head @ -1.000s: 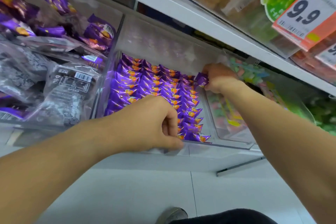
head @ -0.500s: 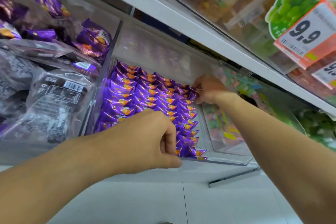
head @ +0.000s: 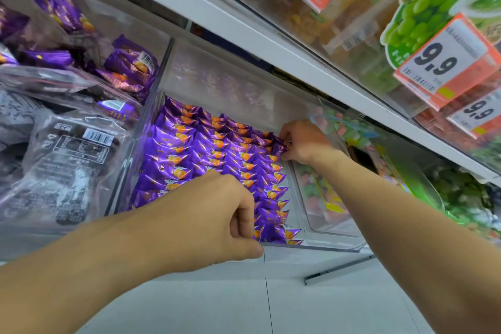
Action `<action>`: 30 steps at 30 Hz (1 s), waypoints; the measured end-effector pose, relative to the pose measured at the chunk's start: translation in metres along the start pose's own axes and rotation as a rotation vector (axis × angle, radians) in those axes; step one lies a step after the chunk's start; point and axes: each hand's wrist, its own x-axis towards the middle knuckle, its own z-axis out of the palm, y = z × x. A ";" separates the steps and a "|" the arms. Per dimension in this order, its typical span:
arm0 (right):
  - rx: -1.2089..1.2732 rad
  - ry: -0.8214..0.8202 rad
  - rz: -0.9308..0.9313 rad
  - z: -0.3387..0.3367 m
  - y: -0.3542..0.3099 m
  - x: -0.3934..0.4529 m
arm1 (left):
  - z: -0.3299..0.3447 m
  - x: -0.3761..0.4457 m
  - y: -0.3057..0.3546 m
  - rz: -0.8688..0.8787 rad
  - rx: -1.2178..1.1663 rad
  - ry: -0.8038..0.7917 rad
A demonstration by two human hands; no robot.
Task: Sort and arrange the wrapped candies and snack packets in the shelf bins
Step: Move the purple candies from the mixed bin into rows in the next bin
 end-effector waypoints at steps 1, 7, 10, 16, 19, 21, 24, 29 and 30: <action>-0.012 -0.005 -0.006 0.001 -0.001 0.000 | 0.000 0.000 0.000 -0.001 0.000 0.001; 0.026 0.001 -0.003 0.000 0.003 0.002 | 0.001 -0.001 -0.001 -0.008 0.020 0.009; 0.019 0.016 -0.004 0.002 0.005 0.003 | 0.001 0.000 -0.001 -0.004 0.023 0.005; -0.024 0.036 0.014 0.005 0.002 0.005 | 0.002 0.001 -0.002 0.001 0.023 0.004; -0.035 0.044 0.024 0.007 0.003 0.005 | 0.002 0.001 -0.003 0.001 0.016 -0.003; -0.036 0.059 0.026 0.010 0.003 0.006 | 0.002 0.001 -0.002 0.002 0.014 -0.010; -0.025 0.048 0.025 0.011 0.003 0.006 | 0.001 0.000 -0.001 0.010 0.016 -0.012; 0.084 0.236 0.072 -0.001 0.002 -0.017 | 0.003 -0.001 -0.003 0.061 0.085 0.038; 0.139 0.305 0.075 -0.005 -0.001 -0.028 | 0.003 -0.003 -0.002 0.081 0.098 0.057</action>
